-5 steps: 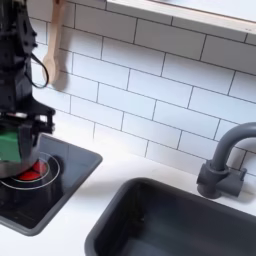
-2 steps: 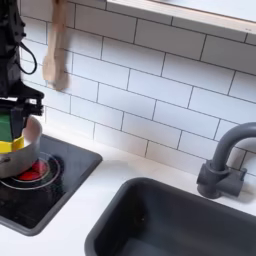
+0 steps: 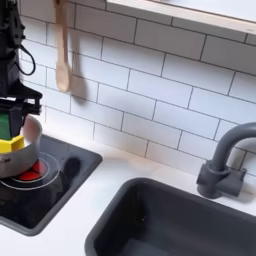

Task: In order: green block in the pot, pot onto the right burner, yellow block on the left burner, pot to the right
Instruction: 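Put the green block in the pot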

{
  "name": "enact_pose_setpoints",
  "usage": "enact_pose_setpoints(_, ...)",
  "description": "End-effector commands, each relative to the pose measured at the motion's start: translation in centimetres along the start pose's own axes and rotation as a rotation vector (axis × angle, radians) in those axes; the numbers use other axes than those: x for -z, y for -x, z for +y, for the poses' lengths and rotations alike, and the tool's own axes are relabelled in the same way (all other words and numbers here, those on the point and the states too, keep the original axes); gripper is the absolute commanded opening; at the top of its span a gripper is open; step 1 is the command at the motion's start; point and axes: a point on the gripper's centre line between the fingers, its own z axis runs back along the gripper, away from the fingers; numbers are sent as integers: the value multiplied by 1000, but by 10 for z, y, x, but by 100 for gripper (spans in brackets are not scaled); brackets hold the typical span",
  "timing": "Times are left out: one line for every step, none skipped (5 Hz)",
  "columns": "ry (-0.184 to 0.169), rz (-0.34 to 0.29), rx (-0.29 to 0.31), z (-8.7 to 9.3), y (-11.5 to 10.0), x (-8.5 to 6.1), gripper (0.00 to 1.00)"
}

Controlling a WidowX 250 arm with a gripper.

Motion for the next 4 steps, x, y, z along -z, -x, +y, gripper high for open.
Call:
enact_pose_setpoints(-21, -13, -7, 7, -5, 3, 0)
enact_pose_setpoints(-33, -19, -5, 7, -7, 7, 0)
enact_pose_setpoints(-47, -2, -5, 10, -7, 5, 100)
enact_pose_setpoints(-50, 2, 3, 9, -7, 6, 100)
